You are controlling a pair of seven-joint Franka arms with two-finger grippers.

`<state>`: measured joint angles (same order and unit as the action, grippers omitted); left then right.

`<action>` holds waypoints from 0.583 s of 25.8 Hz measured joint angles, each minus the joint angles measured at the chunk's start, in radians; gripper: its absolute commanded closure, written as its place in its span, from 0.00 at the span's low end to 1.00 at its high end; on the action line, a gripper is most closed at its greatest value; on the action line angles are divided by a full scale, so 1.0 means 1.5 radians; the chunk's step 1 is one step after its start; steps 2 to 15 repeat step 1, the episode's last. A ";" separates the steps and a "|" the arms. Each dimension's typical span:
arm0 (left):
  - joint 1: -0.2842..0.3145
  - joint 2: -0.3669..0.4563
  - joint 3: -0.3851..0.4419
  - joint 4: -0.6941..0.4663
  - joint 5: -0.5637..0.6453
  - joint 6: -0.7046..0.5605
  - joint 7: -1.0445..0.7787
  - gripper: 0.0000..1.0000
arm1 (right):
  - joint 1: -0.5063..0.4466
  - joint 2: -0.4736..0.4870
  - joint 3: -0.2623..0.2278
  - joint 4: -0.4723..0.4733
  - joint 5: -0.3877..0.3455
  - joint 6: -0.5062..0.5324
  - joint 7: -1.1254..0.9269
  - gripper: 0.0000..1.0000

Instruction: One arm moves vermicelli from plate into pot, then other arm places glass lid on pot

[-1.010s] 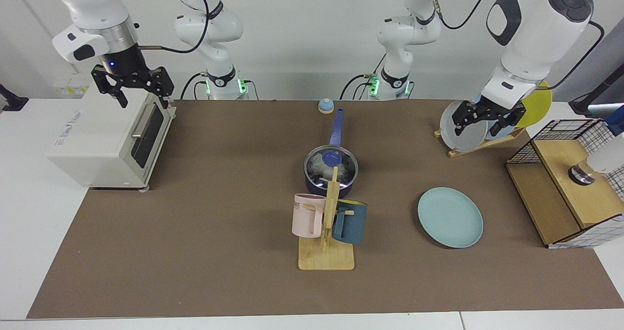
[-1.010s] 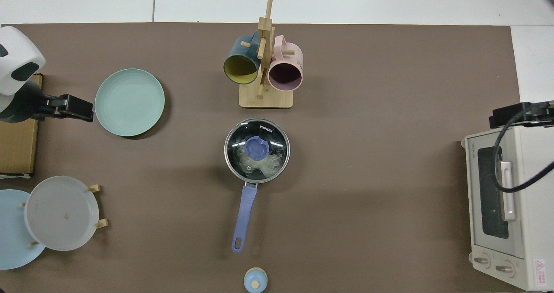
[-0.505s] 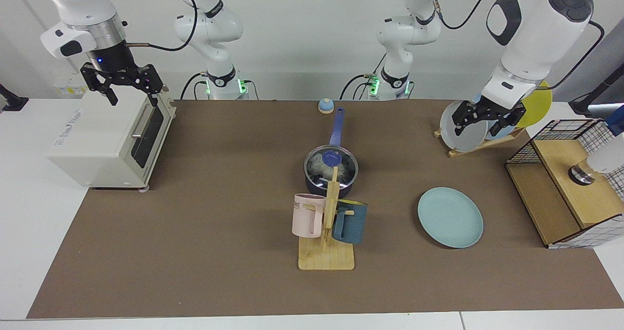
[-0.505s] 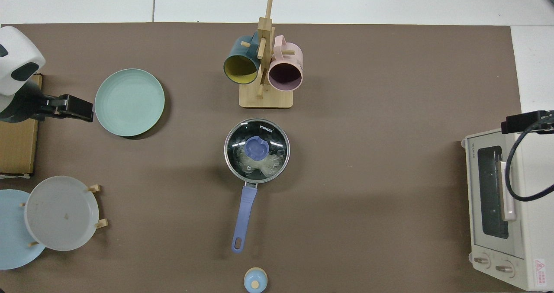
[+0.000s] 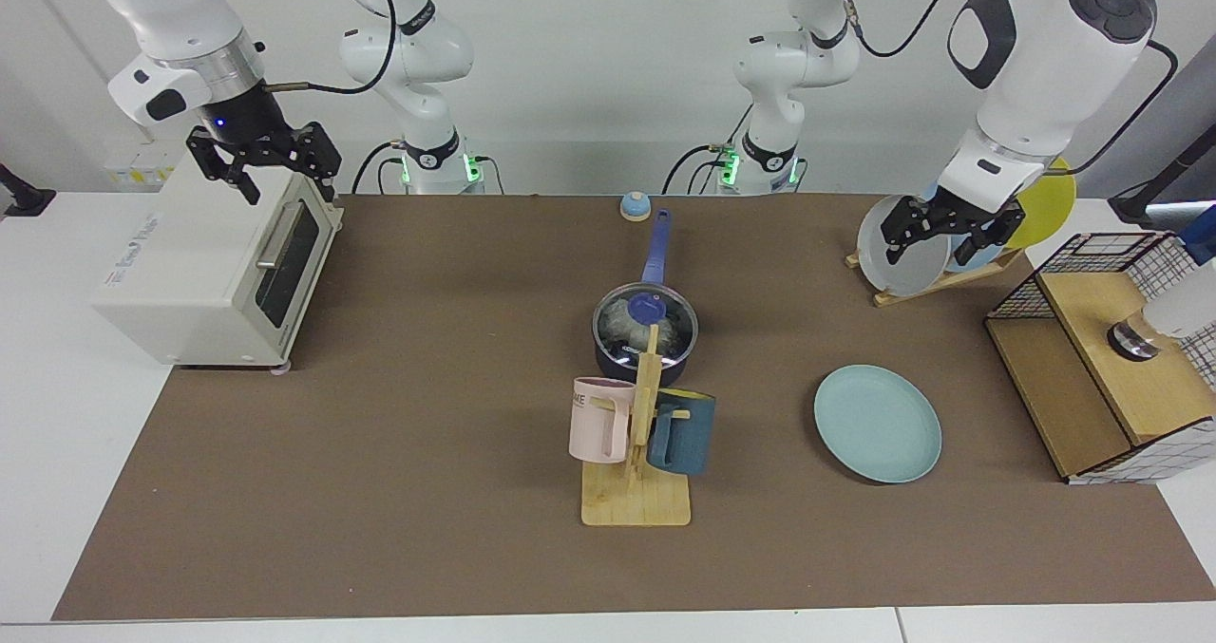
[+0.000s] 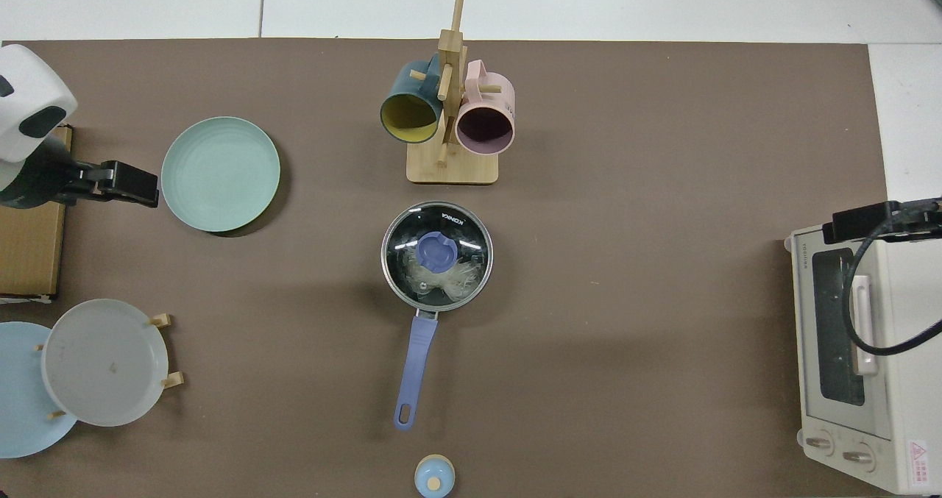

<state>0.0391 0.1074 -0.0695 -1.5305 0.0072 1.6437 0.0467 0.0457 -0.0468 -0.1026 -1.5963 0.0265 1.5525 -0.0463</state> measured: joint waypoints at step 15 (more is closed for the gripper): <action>0.000 0.000 0.000 0.000 0.000 0.000 0.000 0.00 | -0.012 0.000 0.015 0.000 0.000 -0.001 0.000 0.00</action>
